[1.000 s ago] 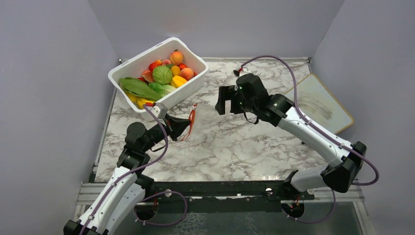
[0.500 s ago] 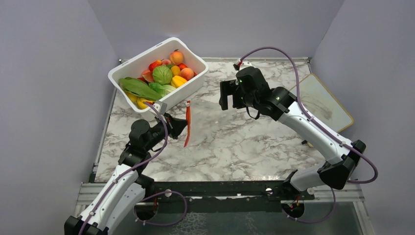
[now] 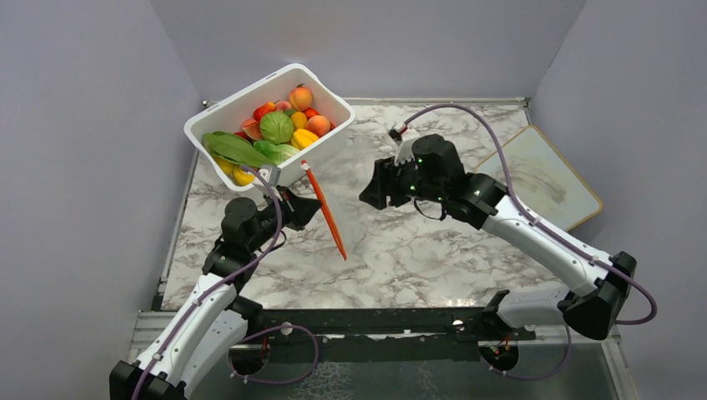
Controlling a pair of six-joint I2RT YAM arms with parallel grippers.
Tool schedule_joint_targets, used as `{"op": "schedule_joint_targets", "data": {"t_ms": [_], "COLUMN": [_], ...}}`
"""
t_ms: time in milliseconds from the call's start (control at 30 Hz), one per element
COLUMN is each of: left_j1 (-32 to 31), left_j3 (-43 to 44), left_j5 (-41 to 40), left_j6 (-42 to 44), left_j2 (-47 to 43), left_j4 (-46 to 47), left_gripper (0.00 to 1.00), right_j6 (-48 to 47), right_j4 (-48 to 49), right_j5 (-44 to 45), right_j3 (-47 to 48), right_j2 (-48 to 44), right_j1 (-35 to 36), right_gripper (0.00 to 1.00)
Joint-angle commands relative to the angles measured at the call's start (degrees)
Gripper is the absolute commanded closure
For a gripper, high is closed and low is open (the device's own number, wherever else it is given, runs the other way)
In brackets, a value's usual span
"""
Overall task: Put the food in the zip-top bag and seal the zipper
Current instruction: Open the zipper of the food storage bag.
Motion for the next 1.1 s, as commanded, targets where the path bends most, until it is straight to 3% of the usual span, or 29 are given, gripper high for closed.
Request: {"op": "schedule_joint_targets", "data": {"t_ms": [0,267,467,667,867,1067], "left_j1": [0.0,-0.1,-0.1,-0.1,-0.1,-0.1], "left_j3": [1.8,1.6,1.6,2.2,1.9,1.1], "left_j5": [-0.9,-0.7,-0.7,-0.6,-0.8,-3.1], "left_j6": [-3.6,-5.0,-6.9,-7.0,-6.4,-4.0], "left_j2": [-0.1,-0.1,-0.1,0.2,0.1,0.1], "left_j4": [1.6,2.0,2.1,2.0,1.0,-0.7], "left_gripper": [1.0,1.0,1.0,1.0,1.0,1.0], "right_j6": [0.2,-1.5,-1.1,0.1,0.7,1.7], "right_j4": [11.4,18.4,18.2,15.0,15.1,15.0], "right_j5": [-2.3,2.8,5.9,15.0,18.6,21.6], "right_j3": [-3.8,-6.7,-4.6,-2.1,-3.2,-4.1], "right_j2": [3.9,8.0,12.0,15.6,14.3,12.9], "right_j1": [4.6,9.4,13.0,14.5,14.5,14.5], "right_gripper": [0.45,0.49,0.48,0.47,0.67,0.75]}}
